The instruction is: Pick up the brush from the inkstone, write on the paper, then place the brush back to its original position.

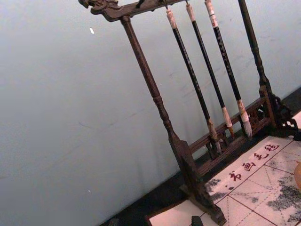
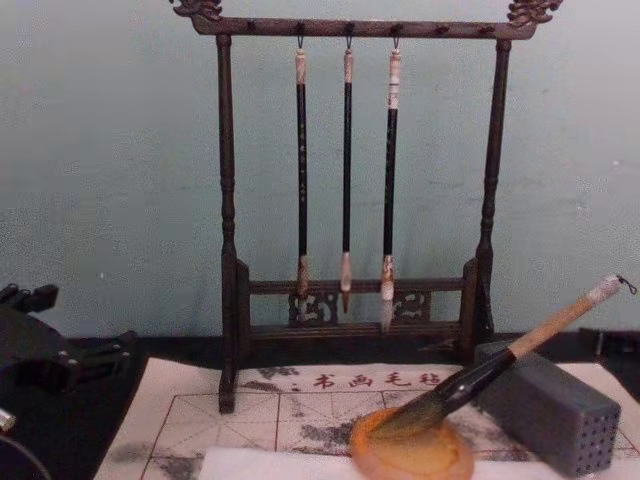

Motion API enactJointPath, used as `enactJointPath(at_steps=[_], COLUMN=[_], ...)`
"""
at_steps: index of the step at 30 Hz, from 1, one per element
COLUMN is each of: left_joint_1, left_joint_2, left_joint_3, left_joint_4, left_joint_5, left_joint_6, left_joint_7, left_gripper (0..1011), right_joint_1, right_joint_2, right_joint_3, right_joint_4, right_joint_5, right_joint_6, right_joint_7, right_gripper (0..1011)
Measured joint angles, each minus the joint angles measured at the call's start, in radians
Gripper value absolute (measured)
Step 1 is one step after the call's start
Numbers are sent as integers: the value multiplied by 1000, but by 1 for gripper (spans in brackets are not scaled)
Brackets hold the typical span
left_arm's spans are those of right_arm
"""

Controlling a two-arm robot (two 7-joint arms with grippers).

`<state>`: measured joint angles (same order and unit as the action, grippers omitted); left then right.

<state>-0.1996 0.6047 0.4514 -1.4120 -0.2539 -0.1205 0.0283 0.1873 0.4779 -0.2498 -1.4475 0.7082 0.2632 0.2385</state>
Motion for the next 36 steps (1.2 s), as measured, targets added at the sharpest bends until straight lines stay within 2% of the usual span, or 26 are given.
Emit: enactJointPath(at_steps=[1,2,7,9,20,36], left_joint_1=[0,0,0,0,0,0], left_joint_2=[0,0,0,0,0,0], left_joint_3=[0,0,0,0,0,0], left_joint_4=[0,0,0,0,0,0], left_joint_5=[0,0,0,0,0,0], left_joint_6=[0,0,0,0,0,0], left_joint_7=[0,0,0,0,0,0], left_gripper=[1001,1001,1001,1001,1001,1001], right_joint_1=[2,2,10,11,53,132], right_joint_2=[-10,-10,-57,-62,-126,-172], right_joint_3=[11,11,44,47,67,41], right_joint_4=[2,2,18,21,85,188], right_joint_5=[22,22,116,126,259,334], right_joint_6=[14,14,49,51,91,87], right_joint_7=[0,0,-23,-27,-51,-51], right_gripper=[1000,1000,1000,1000,1000,1000])
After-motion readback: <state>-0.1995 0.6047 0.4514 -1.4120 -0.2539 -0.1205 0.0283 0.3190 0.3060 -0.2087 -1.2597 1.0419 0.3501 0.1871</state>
